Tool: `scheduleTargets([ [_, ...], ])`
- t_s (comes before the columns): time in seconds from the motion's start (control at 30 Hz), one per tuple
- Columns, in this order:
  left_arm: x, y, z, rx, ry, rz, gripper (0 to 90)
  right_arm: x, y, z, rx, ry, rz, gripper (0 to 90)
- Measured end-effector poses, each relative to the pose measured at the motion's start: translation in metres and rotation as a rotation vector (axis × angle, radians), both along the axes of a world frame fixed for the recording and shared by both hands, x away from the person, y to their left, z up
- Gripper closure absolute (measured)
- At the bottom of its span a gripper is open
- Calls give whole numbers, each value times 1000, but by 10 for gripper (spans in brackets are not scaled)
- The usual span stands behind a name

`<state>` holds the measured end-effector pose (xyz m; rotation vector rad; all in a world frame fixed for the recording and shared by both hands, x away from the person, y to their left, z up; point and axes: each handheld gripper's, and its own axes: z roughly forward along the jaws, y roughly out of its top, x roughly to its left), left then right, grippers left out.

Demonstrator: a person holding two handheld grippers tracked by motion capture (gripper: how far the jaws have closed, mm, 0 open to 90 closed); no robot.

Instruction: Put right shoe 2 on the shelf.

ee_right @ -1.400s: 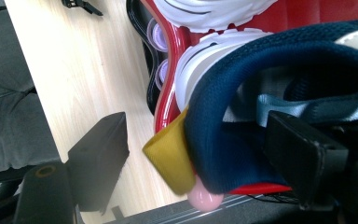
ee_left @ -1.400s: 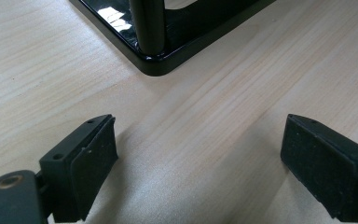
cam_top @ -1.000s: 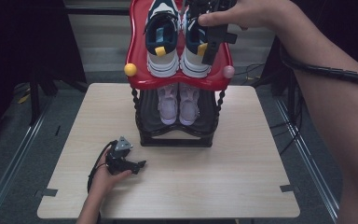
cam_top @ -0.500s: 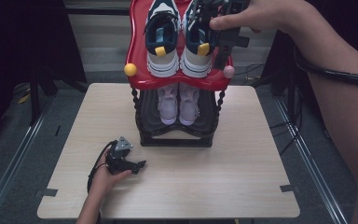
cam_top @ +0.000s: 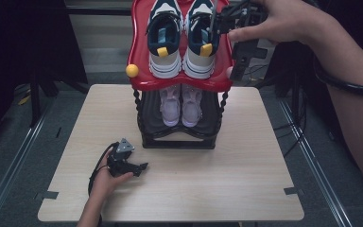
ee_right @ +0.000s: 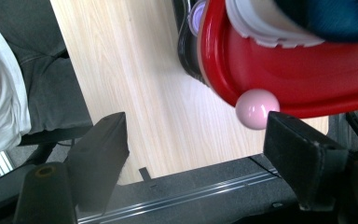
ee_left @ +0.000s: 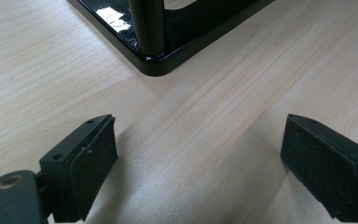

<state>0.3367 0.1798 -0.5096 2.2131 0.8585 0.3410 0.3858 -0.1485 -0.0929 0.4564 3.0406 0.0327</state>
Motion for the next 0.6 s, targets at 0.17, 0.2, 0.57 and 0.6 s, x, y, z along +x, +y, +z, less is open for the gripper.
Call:
scheduleTargets([
  [0.17,0,0,0,1,0,0,100,-3,-7,-6,-1,17,2,223],
  [0.2,0,0,0,-1,2,-1,100,-4,-8,-7,-4,19,-2,223],
  [0.57,0,0,0,-4,-3,-3,100,-17,-22,-14,-13,36,-10,225],
  [0.6,0,0,0,-4,-4,-4,100,-18,-23,-14,-17,37,-8,225],
])
